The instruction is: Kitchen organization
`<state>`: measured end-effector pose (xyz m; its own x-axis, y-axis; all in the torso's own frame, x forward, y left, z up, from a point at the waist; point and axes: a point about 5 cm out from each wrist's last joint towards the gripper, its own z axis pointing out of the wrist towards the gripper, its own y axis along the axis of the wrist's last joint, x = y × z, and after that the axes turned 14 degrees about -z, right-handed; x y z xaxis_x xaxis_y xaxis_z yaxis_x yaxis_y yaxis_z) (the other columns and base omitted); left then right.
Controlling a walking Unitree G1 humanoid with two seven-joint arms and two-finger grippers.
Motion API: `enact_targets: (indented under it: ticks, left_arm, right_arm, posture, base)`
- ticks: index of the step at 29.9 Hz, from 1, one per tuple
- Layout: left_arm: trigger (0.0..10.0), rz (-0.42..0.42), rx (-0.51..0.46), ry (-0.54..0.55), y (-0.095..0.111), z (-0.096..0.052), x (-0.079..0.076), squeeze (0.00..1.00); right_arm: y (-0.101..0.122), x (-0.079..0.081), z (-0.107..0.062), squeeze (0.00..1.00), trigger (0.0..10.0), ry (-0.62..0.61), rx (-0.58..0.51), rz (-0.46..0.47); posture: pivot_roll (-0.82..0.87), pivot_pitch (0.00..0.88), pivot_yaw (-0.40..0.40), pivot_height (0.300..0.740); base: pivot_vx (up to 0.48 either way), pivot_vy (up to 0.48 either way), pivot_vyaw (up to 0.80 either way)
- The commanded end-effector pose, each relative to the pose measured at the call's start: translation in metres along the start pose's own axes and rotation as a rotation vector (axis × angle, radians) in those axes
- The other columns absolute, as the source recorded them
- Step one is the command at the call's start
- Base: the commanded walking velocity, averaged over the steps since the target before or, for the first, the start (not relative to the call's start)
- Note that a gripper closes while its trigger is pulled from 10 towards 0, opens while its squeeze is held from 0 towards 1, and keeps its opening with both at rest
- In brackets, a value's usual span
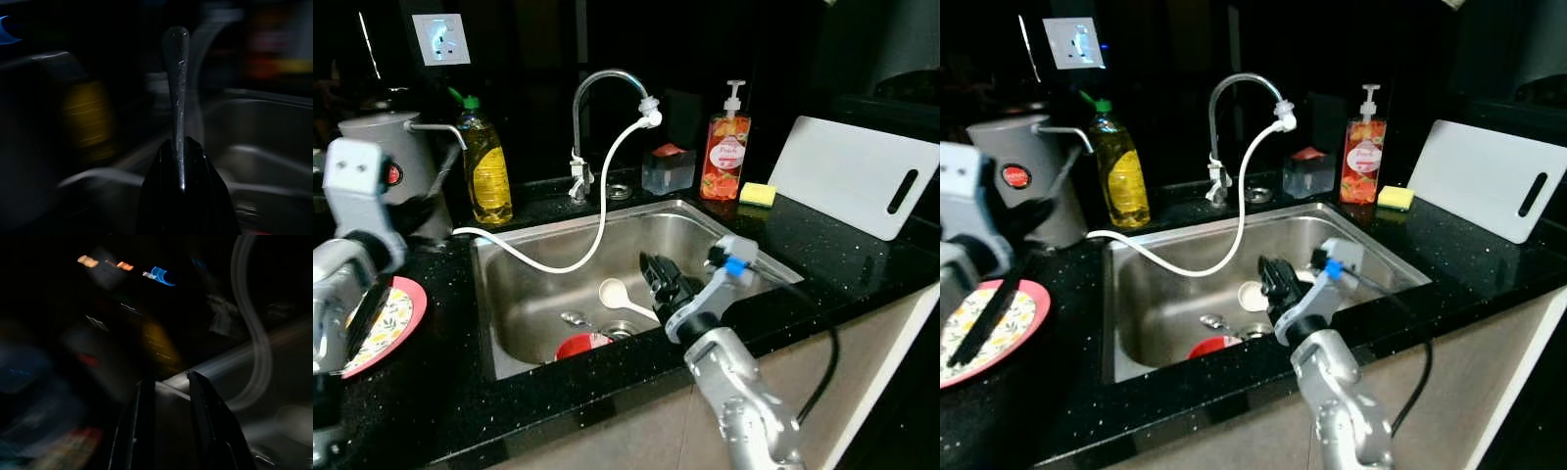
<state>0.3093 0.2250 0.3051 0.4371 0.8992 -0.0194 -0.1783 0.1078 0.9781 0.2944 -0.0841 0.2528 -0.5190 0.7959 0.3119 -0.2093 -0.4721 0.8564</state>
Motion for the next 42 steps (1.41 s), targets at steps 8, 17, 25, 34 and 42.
enact_targets:
  ticks: [8,17,25,34,42]
  left_arm:
    - [10.0,0.028,0.02,-0.372,-0.009,0.016,-0.069,0.0]
    - [10.0,0.03,0.048,-0.504,-0.011,0.006,-0.086,0.0]
    - [10.0,0.036,0.053,-0.566,-0.01,0.001,-0.092,0.0]
    - [10.0,0.043,0.081,-0.59,-0.014,-0.001,-0.092,0.0]
    - [10.0,0.042,0.089,-0.6,-0.015,-0.002,-0.093,0.0]
  right_arm:
    - [0.018,0.038,0.001,0.0,10.0,0.279,-0.02,0.259]
    - [0.025,0.035,0.002,0.0,10.0,0.283,-0.032,0.317]
    - [0.031,0.02,0.002,0.0,10.0,0.223,-0.062,0.389]
    - [0.033,0.013,0.002,0.0,10.0,0.191,-0.065,0.396]
    - [0.033,0.01,0.002,0.0,0.0,0.181,-0.065,0.407]
  posture:
    - [-0.07,0.0,0.045,0.74]
    - [-0.07,0.0,0.036,0.74]
    - [-0.07,0.0,0.039,0.74]
    - [-0.07,0.0,0.045,0.74]
    - [-0.07,0.0,0.045,0.74]
  base:
    - [0.0,0.0,0.0]
    - [0.0,0.0,0.0]
    - [0.0,0.0,0.0]
    - [0.0,0.0,0.0]
    - [0.0,0.0,0.0]
